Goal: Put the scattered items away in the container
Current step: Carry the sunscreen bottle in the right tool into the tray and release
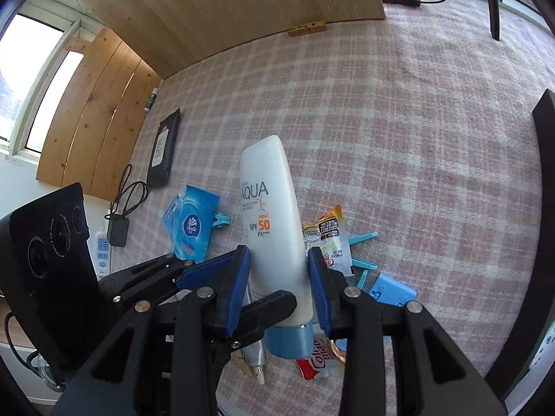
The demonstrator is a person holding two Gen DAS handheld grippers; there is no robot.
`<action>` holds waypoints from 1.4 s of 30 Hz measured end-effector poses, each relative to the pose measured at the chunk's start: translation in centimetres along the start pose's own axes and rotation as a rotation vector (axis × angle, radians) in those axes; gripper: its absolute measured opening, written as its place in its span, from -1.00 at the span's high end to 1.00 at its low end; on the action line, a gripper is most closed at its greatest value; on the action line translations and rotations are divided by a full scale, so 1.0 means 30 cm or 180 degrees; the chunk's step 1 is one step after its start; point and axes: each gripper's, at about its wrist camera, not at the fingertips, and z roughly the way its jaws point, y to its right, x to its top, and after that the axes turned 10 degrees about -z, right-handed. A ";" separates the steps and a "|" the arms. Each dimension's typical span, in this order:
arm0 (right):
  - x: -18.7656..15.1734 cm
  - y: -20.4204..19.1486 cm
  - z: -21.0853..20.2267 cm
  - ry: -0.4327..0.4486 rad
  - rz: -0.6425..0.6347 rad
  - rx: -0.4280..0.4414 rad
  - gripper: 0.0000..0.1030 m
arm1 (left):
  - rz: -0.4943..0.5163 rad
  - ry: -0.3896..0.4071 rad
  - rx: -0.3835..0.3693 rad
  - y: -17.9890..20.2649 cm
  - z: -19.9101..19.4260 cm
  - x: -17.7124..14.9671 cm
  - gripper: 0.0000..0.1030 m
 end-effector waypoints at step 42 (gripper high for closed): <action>-0.419 0.545 -0.904 0.1186 0.0985 -0.1526 0.12 | 0.1217 -0.0173 -0.0179 0.744 0.098 0.055 0.05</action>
